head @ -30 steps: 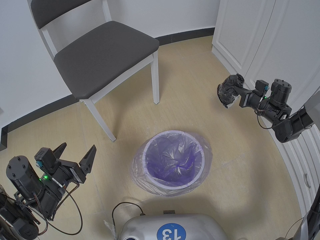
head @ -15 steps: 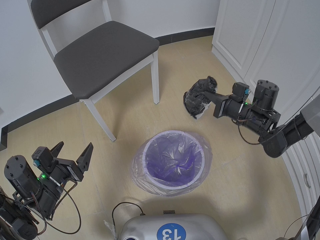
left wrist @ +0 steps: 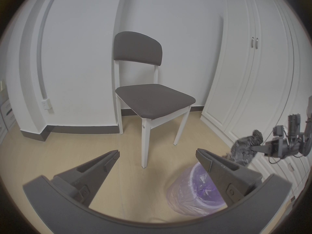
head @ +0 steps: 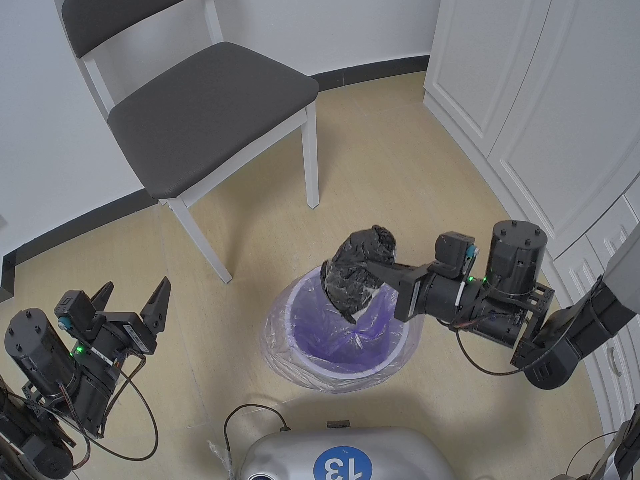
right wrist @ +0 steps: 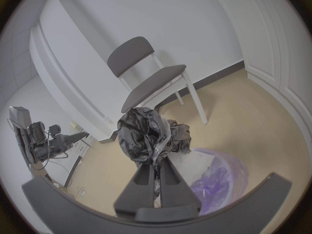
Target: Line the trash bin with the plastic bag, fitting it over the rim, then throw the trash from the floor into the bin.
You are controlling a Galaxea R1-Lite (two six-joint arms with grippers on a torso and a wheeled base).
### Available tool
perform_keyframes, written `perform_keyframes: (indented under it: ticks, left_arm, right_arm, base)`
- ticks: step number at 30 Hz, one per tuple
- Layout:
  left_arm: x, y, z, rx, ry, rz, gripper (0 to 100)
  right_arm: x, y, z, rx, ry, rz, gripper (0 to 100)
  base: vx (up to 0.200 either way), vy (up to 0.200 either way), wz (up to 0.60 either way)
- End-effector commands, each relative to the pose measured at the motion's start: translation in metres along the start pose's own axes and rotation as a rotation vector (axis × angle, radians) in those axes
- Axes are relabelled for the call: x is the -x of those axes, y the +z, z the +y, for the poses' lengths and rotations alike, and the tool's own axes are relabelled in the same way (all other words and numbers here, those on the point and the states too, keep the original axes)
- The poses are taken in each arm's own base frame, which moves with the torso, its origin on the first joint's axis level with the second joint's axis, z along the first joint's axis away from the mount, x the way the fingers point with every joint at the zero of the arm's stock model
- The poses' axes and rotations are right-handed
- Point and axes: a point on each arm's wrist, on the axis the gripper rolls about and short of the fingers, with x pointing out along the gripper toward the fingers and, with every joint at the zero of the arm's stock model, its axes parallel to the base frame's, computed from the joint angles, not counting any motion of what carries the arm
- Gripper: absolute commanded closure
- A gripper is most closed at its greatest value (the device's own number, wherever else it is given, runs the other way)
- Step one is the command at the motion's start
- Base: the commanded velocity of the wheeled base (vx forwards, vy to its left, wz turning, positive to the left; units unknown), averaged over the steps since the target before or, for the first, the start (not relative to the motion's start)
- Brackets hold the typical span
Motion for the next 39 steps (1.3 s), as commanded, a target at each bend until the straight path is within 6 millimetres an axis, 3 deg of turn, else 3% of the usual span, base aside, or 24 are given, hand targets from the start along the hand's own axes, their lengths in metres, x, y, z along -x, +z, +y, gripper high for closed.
perform_keyframes:
  ticks: [1,13,21,39]
  left_arm:
    - [0.001,-0.003,0.001,-0.019,0.007,0.010,0]
    - [0.001,-0.006,-0.001,-0.068,-0.003,0.023,0]
    - [0.001,-0.006,-0.001,-0.079,-0.003,0.021,0]
    - [0.000,-0.007,-0.001,-0.088,-0.001,0.027,0]
  right_arm:
    - [0.005,-0.010,0.003,-0.007,0.008,0.040,100]
    - [-0.010,-0.032,0.004,-0.068,0.042,0.103,100]
    - [-0.039,-0.062,-0.013,-0.106,0.021,0.123,100]
    - [-0.052,-0.069,-0.038,-0.135,-0.023,0.125,100]
  base:
    - [0.000,0.000,0.00]
    - [0.000,0.000,0.00]
    - [0.000,0.000,0.00]
    - [0.000,0.000,0.00]
